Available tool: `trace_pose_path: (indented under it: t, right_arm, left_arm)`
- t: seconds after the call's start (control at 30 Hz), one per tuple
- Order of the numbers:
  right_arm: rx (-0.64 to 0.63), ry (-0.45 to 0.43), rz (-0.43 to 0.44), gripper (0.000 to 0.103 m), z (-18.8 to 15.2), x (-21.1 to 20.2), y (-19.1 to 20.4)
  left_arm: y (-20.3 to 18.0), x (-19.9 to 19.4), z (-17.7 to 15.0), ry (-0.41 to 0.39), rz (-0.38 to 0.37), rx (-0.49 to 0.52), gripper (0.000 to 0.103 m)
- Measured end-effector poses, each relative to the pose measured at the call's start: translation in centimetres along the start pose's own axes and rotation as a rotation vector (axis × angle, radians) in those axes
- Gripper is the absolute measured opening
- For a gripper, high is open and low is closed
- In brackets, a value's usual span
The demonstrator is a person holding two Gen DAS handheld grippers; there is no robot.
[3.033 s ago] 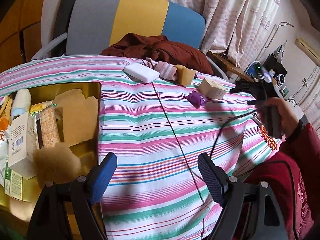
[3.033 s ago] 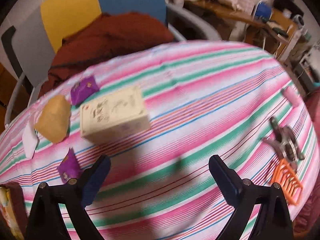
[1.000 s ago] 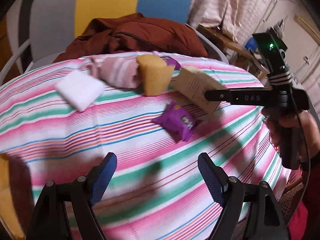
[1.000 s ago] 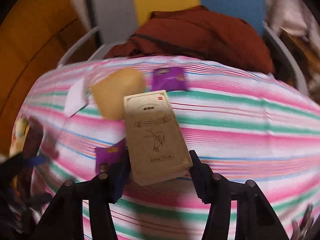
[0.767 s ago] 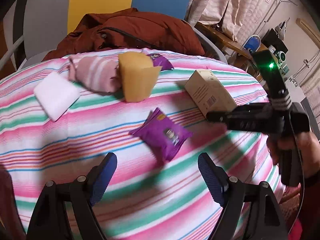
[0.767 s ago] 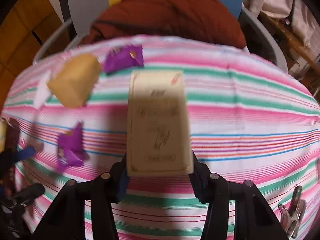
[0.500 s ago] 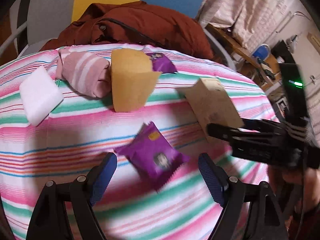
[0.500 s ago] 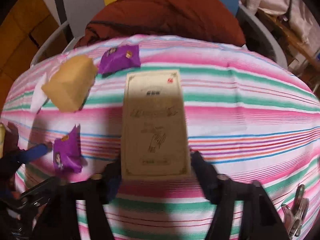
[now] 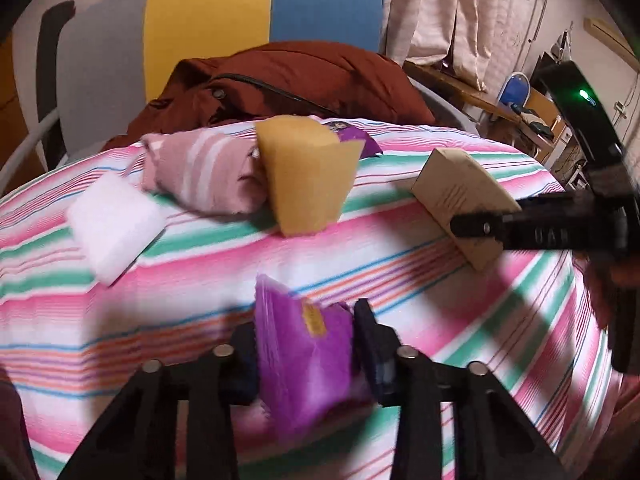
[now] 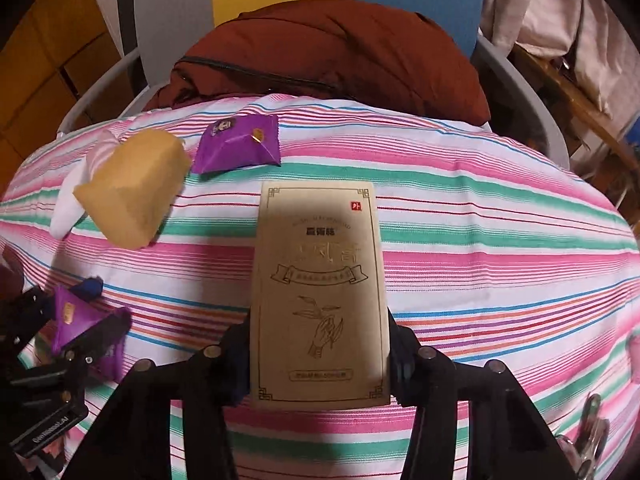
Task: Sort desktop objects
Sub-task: 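Grasp the purple snack packet with the left gripper while the right lifts the beige box, then carry the beige box and purple packet over the gold tray and open both grippers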
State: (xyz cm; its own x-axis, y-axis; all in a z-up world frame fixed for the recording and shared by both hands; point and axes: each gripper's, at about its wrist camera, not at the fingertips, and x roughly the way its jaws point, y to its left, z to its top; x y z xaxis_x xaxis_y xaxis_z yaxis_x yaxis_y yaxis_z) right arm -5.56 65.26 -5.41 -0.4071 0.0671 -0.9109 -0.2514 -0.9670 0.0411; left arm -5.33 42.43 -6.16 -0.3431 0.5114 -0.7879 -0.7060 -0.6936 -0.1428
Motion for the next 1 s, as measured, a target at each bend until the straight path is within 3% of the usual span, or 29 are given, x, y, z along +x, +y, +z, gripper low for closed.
trace_pose_path:
  t: [0.4, 0.7, 1.0]
  right_arm:
    - [-0.023, 0.011, -0.039, 0.051, -0.9, -0.4, 0.3]
    - [0.001, 0.033, -0.075, 0.051, -1.6, -0.5, 0.7]
    - [0.120, 0.059, 0.113, 0.051, -4.0, -4.6, 4.2]
  left_arm:
    - [3.8, -4.2, -5.0, -0.042, -0.136, -0.176, 0.031]
    - [5.4, -6.0, -7.7, -0.069, -0.234, -0.209, 0.031]
    - [5.9, -7.7, -9.6, -0.072, -0.248, -0.183, 0.030]
